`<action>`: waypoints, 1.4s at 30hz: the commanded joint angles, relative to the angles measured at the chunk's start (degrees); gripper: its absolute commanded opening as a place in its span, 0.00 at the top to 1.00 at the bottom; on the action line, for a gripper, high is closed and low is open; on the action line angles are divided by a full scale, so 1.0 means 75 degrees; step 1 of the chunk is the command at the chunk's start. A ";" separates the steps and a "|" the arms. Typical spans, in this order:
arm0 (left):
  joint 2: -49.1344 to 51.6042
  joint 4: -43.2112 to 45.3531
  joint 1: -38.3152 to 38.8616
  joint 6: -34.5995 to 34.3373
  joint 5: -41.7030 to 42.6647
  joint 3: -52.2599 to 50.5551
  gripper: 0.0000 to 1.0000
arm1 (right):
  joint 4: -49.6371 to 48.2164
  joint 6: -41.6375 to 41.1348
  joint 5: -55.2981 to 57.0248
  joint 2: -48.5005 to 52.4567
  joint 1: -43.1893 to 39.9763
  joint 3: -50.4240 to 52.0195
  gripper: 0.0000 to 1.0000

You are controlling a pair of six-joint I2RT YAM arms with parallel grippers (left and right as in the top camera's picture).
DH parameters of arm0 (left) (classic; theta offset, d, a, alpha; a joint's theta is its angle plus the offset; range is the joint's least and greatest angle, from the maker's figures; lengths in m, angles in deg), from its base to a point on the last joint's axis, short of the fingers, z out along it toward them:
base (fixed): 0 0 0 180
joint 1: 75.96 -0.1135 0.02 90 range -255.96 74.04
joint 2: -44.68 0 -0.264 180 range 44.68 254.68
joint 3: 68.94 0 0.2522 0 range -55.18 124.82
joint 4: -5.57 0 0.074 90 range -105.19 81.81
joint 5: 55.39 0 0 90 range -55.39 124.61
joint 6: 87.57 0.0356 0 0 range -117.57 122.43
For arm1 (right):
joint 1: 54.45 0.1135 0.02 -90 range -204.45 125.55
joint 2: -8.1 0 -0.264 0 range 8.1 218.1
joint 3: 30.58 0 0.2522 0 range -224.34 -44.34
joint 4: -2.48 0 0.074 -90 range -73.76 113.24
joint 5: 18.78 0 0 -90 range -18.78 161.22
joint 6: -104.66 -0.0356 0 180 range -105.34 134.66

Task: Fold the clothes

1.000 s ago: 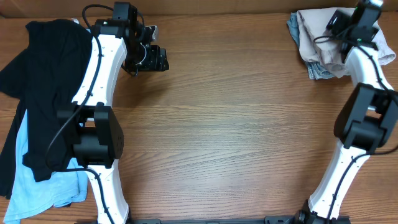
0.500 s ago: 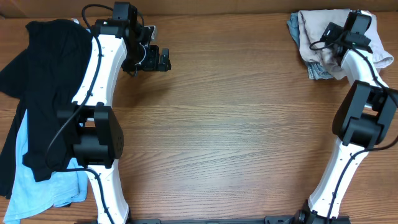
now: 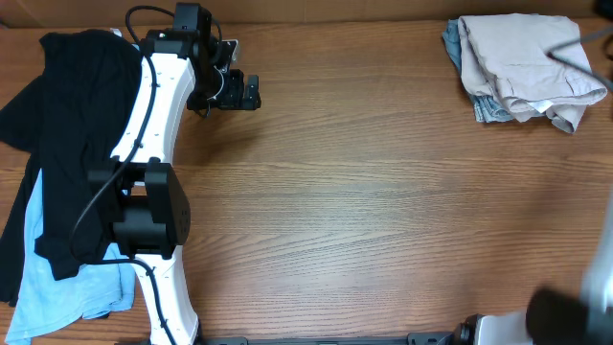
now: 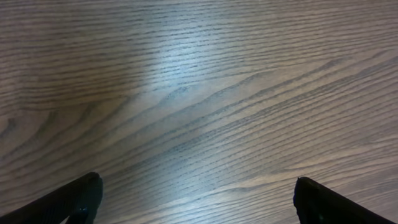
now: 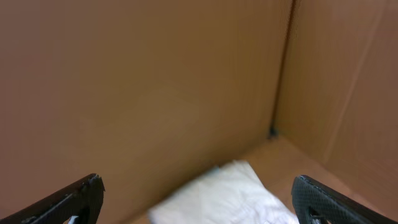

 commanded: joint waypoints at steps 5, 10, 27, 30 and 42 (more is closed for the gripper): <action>-0.0041 -0.0003 0.0009 0.0006 -0.0137 0.0117 0.00 | 0.0909 -0.0067 -0.2151 -0.2037 0.0073 -0.0009 0.00; -0.0041 -0.0003 0.0009 0.0009 -0.0137 0.0117 0.00 | 0.0935 -0.0067 -0.2151 -0.2681 0.0073 -0.0009 0.00; -0.0041 -0.0003 0.0009 0.0009 -0.0137 0.0117 0.00 | 0.2838 -0.0067 -0.2145 -0.2821 0.0087 -0.0006 0.00; -0.0041 -0.0003 0.0009 0.0006 -0.0137 0.0117 0.00 | 0.3179 -0.0003 -0.1781 -0.2981 0.0201 0.0085 0.00; -0.0041 -0.0003 0.0009 0.0009 -0.0137 0.0117 0.00 | -0.1894 -0.0102 -0.1320 -0.5450 0.1836 0.4485 0.00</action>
